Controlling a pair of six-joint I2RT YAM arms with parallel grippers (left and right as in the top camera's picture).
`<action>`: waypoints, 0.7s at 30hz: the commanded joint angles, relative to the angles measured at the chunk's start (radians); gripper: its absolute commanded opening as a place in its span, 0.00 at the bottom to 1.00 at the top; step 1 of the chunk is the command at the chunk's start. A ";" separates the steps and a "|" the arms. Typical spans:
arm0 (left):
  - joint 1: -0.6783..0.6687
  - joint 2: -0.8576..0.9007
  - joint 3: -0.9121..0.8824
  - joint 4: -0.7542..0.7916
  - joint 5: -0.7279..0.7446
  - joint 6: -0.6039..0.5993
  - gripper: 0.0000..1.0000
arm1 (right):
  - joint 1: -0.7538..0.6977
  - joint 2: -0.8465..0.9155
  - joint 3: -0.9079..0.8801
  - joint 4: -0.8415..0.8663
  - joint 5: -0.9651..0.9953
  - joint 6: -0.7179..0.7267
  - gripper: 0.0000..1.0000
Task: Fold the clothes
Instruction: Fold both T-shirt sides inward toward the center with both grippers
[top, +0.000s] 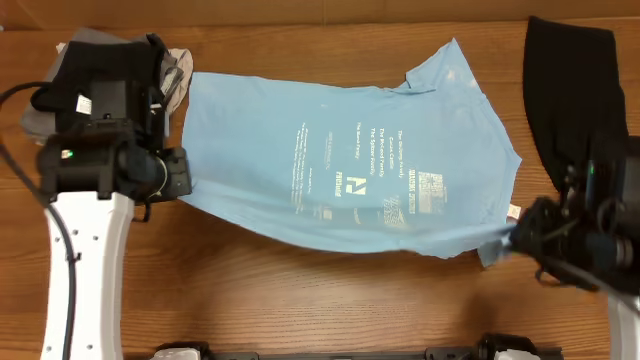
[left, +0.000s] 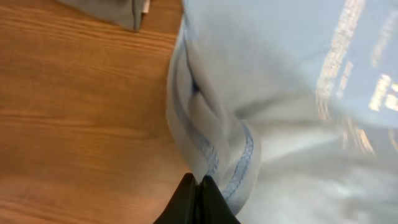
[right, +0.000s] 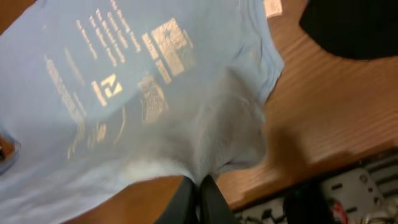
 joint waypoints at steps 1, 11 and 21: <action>0.005 0.005 -0.108 0.094 -0.080 -0.064 0.04 | -0.006 0.099 -0.008 0.069 0.072 -0.006 0.04; 0.005 0.130 -0.253 0.424 -0.100 -0.097 0.04 | -0.006 0.427 -0.014 0.297 0.081 -0.029 0.04; 0.004 0.333 -0.253 0.667 -0.097 -0.096 0.04 | -0.006 0.681 -0.014 0.529 0.081 -0.063 0.04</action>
